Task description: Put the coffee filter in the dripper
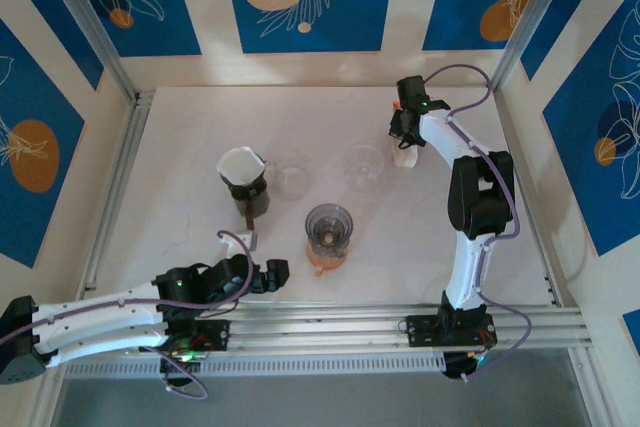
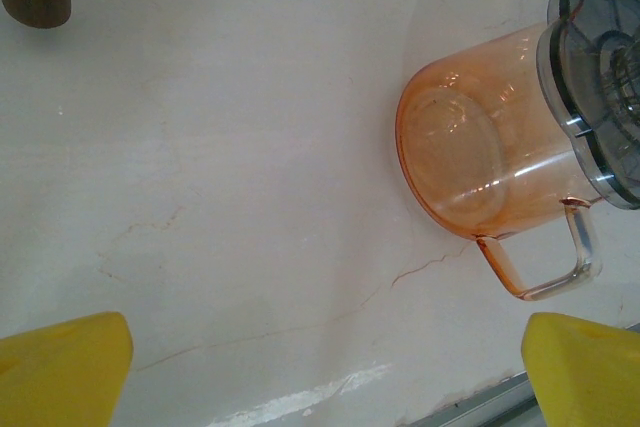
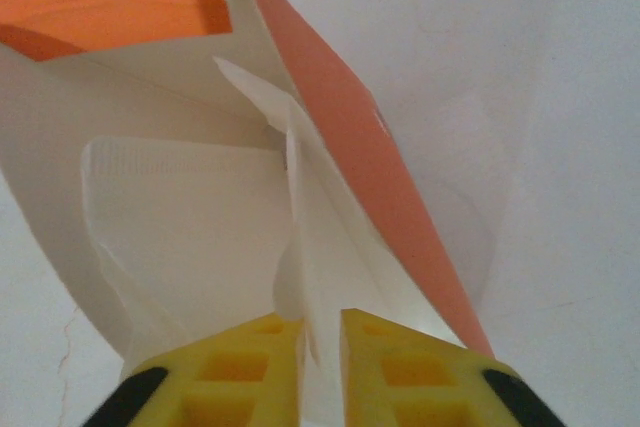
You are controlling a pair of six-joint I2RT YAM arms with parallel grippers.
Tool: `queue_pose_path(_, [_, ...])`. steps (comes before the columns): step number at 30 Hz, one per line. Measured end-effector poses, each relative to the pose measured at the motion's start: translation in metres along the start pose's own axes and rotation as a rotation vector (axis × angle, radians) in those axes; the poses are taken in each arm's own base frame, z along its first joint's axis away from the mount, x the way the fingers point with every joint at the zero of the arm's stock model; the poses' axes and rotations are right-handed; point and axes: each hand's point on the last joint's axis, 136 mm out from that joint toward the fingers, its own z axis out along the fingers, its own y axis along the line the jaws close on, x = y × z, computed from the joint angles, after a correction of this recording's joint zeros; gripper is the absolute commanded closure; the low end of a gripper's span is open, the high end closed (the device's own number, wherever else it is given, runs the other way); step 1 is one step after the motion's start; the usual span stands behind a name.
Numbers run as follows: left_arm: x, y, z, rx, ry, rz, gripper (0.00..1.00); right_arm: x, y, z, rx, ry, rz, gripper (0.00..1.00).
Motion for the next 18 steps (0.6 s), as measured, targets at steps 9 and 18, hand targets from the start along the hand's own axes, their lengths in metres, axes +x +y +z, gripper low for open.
queue_pose_path(9, [0.0,0.0,0.0,0.0,0.0,-0.001,0.0,-0.006,-0.002,-0.003,0.045,-0.046,-0.038,1.0])
queue_pose_path(18, [0.0,0.0,0.0,-0.001,-0.001,-0.002,0.0,-0.011,-0.003,-0.033,0.052,-0.113,-0.071,1.0])
